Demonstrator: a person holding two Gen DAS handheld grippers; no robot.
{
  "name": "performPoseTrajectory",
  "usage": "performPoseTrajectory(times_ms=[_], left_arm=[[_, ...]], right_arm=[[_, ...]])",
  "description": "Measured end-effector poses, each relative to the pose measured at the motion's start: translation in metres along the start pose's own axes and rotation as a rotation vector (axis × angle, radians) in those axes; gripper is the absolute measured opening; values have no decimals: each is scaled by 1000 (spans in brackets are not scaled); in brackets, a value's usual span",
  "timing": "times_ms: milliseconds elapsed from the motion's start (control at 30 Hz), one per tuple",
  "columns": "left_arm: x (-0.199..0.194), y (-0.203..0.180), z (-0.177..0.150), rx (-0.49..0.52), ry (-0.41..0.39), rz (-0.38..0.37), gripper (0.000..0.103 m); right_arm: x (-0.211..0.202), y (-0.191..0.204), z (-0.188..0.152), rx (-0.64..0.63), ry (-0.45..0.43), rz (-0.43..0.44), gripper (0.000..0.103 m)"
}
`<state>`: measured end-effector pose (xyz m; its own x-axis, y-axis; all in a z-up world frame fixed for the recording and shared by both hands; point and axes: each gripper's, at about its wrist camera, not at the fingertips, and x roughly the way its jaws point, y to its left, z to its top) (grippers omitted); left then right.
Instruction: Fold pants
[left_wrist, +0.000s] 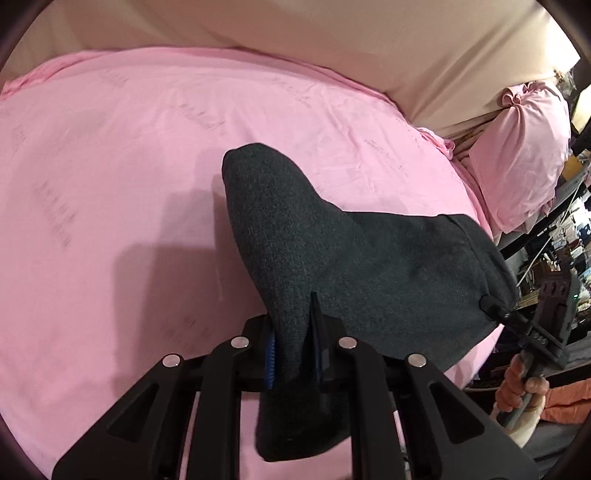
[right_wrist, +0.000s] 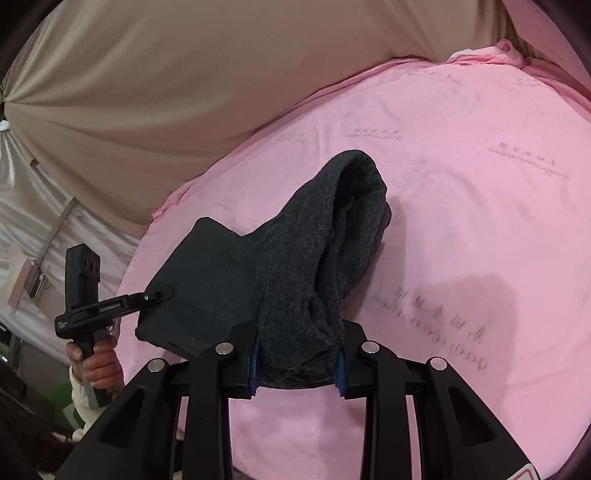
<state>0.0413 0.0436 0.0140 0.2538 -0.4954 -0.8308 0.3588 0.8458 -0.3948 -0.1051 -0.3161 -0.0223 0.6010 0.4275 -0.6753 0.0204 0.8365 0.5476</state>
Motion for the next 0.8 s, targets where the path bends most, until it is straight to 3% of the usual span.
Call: performPoseTrajectory(times_ms=[33, 100, 133, 233, 300, 367, 467, 500, 567, 633, 667, 700, 733, 800], left_arm=[[-3, 10, -8, -19, 20, -6, 14], [10, 28, -30, -35, 74, 52, 18], [19, 35, -39, -31, 88, 104, 24], [4, 44, -45, -70, 16, 117, 29], [-30, 27, -31, -31, -135, 195, 27], [-51, 6, -12, 13, -236, 207, 28], [-43, -26, 23, 47, -253, 96, 36], [-28, -32, 33, 58, -229, 89, 38], [19, -29, 51, 49, -140, 162, 40], [65, -2, 55, -5, -59, 309, 35], [85, 16, 57, -35, -33, 366, 32], [79, 18, 55, -16, -86, 352, 32], [75, 15, 56, -2, -68, 363, 30], [47, 11, 54, 6, -86, 337, 31]], right_arm=[[12, -1, -12, -9, 39, -12, 31], [31, -10, -32, -26, 86, -102, 44], [27, -14, -39, -28, 44, -84, 47], [-1, -14, -40, 13, -15, -113, 52], [-28, 9, -27, -89, -110, -203, 51], [-37, 34, -8, -180, -149, -197, 19], [-16, 68, 20, -284, -140, -96, 9], [-1, 74, 26, -309, -111, -88, 8], [33, 63, 40, -296, -62, -143, 6], [59, 20, 48, -198, -21, -274, 1], [69, -8, 49, -118, -6, -277, 0], [63, -24, 49, -40, -25, -186, 0], [54, -27, 46, 4, -22, -150, 0], [34, -11, 41, -21, -60, -173, 7]])
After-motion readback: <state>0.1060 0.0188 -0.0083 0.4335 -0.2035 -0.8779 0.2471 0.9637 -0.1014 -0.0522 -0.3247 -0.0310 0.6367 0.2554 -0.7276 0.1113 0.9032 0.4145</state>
